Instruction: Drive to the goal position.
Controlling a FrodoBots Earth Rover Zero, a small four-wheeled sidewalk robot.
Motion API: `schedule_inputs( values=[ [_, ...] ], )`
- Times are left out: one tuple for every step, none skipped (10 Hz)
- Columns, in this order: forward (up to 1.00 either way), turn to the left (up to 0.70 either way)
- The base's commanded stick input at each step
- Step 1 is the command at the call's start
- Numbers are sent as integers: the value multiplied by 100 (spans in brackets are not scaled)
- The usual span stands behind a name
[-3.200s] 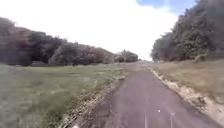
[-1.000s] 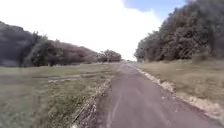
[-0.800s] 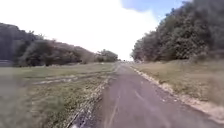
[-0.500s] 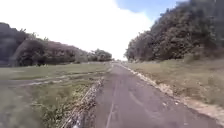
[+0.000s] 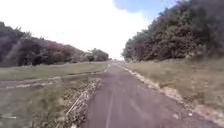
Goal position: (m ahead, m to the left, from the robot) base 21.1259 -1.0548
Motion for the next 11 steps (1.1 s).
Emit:
schedule_inputs(
  values=[
    [85, 0],
    [85, 0],
    [85, 0],
    [85, 0],
    [85, 0],
    [85, 0],
    [85, 0],
    [85, 0],
    [85, 0],
    [85, 0],
    [85, 0]
  ],
)
